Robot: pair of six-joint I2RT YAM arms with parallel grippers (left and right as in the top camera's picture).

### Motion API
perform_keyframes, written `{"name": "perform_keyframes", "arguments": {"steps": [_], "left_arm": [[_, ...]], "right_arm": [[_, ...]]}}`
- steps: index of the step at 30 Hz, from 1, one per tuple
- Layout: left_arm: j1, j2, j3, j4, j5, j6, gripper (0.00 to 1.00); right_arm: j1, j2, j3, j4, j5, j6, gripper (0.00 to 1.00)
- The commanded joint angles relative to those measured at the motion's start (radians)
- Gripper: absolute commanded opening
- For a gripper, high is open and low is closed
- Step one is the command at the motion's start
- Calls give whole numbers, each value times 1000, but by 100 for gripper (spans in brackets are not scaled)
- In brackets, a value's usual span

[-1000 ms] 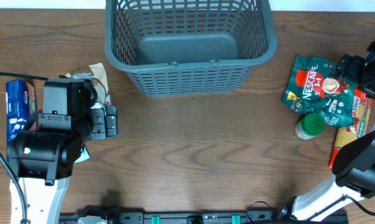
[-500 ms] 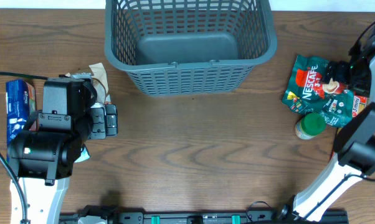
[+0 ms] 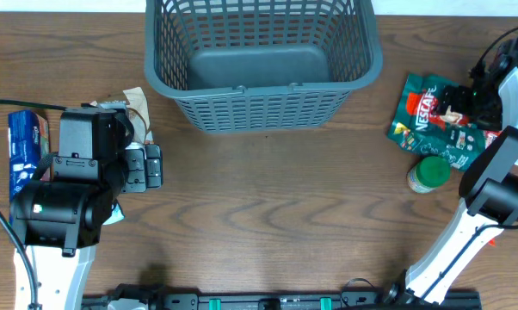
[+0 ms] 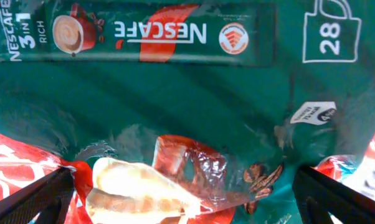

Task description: Pack container

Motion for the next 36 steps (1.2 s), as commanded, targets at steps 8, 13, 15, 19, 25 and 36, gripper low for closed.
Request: {"name": "perform_keyframes", "arguments": {"steps": [8,13,15,19,25,36], "left_arm": [[5,0,6,2,-5,6,99],[5,0,6,2,-5,6,99],[5,0,6,1,-5,6,99],[5,0,6,1,-5,6,99],[5,0,6,1,-5,6,99],[5,0,6,2,-5,6,99]], "right_arm": [[34,163,-32,27,-31,-15,42],[37,163,-32,23,-31,-18,1],[37,163,-32,20,-31,-18,1],[37,161,-32,17,-31,-16,1],[37,123,-16,-15,-31,10,1],[67,-248,-11,15,-23,10,1]]}}
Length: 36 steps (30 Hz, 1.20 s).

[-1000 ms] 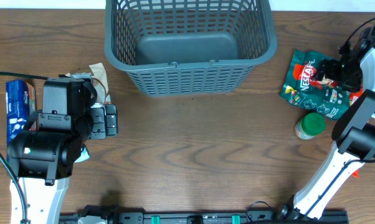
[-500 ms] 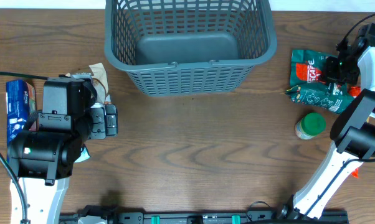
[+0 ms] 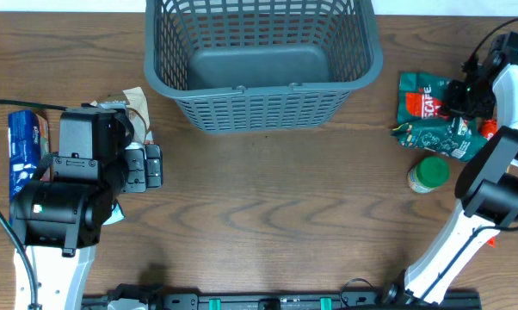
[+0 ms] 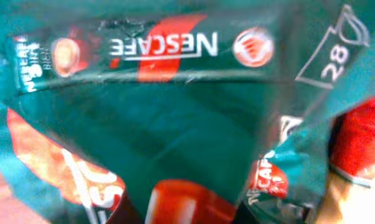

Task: Pack container
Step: 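Lift the Nescafé bag and carry it over the basket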

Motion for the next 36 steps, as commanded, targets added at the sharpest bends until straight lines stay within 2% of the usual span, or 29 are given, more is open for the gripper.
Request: {"name": "perform_keyframes", "arguments": {"steps": [1,10,18,21,24,26,31,36], "left_arm": [[5,0,6,2,-5,6,99],[5,0,6,2,-5,6,99],[5,0,6,0,-5,6,99],[5,0,6,0,-5,6,99],[5,0,6,0,-5,6,99],[5,0,6,0,-4,6,99],[5,0,6,1,-4,6,99],[5,0,6,-6,-4,6,99]], "right_arm": [[27,-201,18,32,4,12,1],[61,-417,19,97,35,10,1],[198,-623,20,318,-43,-154,1],[291,-677,20,389,-87,-316,1],[398,-698,20,426,-139,-493,1],[465,-700,20,455,-139,-560,1],[613,-674,20,518,-150,-677,1],[665,-596,20,502,-271,-745,1]]}}
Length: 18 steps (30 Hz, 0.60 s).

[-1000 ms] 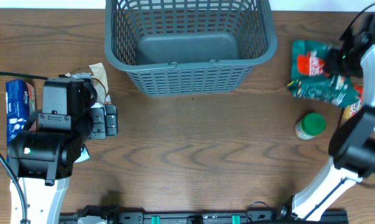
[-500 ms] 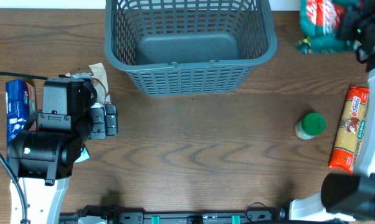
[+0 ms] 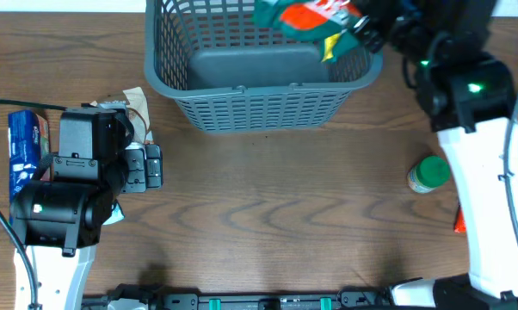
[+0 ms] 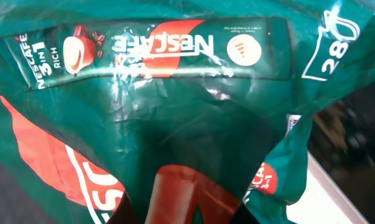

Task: Pack container
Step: 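Lift the Nescafé bag and carry it over the basket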

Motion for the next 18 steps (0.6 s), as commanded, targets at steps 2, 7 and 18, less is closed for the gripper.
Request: {"name": "perform_keyframes", "arguments": {"steps": [2,7,18], "left_arm": [[5,0,6,-5,-4,6,99],[5,0,6,-5,-3,6,99],[5,0,6,-5,-3,6,99]], "right_arm": [[16,82,38,20,-131,-90,1],[17,232,38,25,-198,-91,1],[26,440,38,-85,-225,-86,1]]}}
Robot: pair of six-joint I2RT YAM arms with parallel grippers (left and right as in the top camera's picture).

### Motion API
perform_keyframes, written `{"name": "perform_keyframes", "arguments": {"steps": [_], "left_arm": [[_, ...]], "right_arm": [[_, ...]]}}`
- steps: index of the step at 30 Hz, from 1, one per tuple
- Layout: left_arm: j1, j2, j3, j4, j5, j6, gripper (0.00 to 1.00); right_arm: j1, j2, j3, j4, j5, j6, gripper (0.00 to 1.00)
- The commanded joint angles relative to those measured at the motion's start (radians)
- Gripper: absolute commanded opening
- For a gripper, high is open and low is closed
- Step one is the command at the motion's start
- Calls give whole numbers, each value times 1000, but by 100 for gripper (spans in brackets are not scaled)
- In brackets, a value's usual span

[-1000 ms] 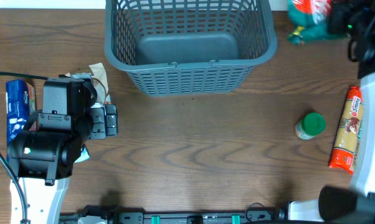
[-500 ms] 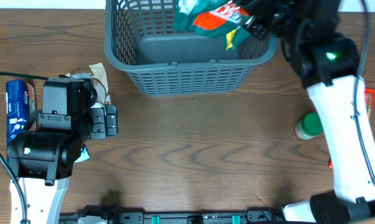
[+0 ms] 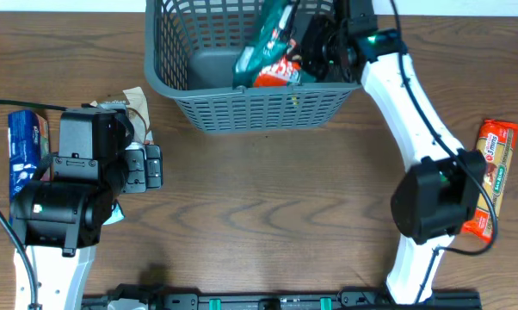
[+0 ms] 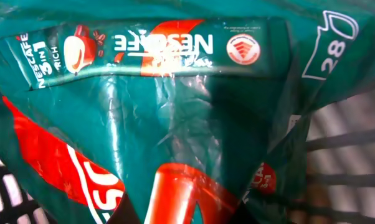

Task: Pack container
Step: 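Lift the Nescafé bag and carry it over the basket, then open the right gripper to drop the bag into the basket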

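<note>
The grey plastic basket stands at the back middle of the table. My right gripper reaches down into it, shut on the green and red Nescafe bag, which hangs tilted inside the basket towards its right side. In the right wrist view the Nescafe bag fills the frame, with basket mesh showing at the right edge. Whether the bag touches the basket floor cannot be told. My left gripper rests at the left of the table, its fingers close together with nothing between them.
A blue packet lies at the far left. A brown and white packet lies beside the left arm. An orange snack packet lies at the right edge. The right arm's elbow stands over the right part of the table.
The right gripper and the Nescafe bag were over the basket's back right rim; now they are lower and further left, inside the basket. The left arm has not moved.
The right gripper stood open over the Nescafe bag lying on the table at the right. Then the bag was crumpled and shifted in its grip. Then it hung over the basket's back rim, and now it is down inside the basket.
</note>
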Motion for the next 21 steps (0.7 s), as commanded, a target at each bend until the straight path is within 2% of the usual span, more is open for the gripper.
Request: {"name": "perform_keyframes", "arguments": {"steps": [1,4,5,7,8,16,19,21], "left_arm": [[5,0,6,-2,-3,6,99],[5,0,6,-2,-4,6,99],[5,0,6,-2,-4,6,99],[5,0,6,-3,-4,6,99],[5,0,6,-3,-4,6,99],[20,-30,7,5,-16,5,99],[75,-58,7,4,-38,-10,98],[134,-74,7,5,-38,-13,99]], "right_arm": [[10,-23,39,-5,-71,-7,1],[10,-18,39,-42,-71,-7,7],[10,-18,39,-45,-71,-5,18],[10,-23,39,-42,-71,44,49],[10,-29,39,-37,-72,80,99],[-13,-135,80,49,-86,306,99],[-46,-165,200,-17,-51,443,99],[-83,-180,320,-135,18,527,99]]}}
